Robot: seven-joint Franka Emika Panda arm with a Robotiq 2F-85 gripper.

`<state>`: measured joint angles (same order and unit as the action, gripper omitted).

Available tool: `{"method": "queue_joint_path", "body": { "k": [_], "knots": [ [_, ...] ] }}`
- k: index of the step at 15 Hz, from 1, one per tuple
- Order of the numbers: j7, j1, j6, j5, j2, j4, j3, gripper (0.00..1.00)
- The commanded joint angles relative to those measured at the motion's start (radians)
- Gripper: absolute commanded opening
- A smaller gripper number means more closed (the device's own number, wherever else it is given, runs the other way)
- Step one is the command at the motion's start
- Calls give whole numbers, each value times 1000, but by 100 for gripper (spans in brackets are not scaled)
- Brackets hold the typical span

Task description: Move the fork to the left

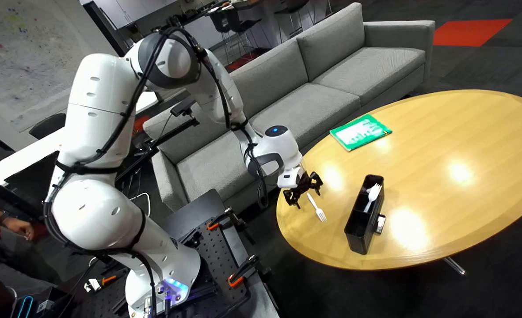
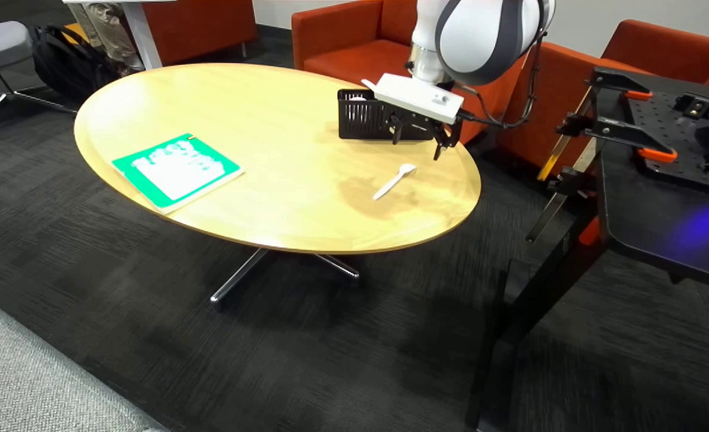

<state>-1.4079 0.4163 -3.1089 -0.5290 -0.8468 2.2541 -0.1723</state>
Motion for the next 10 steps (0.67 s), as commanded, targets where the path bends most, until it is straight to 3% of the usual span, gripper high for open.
{"method": "queue_joint_path", "body": {
  "k": [1,10],
  "knots": [
    [-100,47,31,26,-75,-75,-41,100],
    [-150,19,23,41,-156,-137,-25,100]
  ]
}}
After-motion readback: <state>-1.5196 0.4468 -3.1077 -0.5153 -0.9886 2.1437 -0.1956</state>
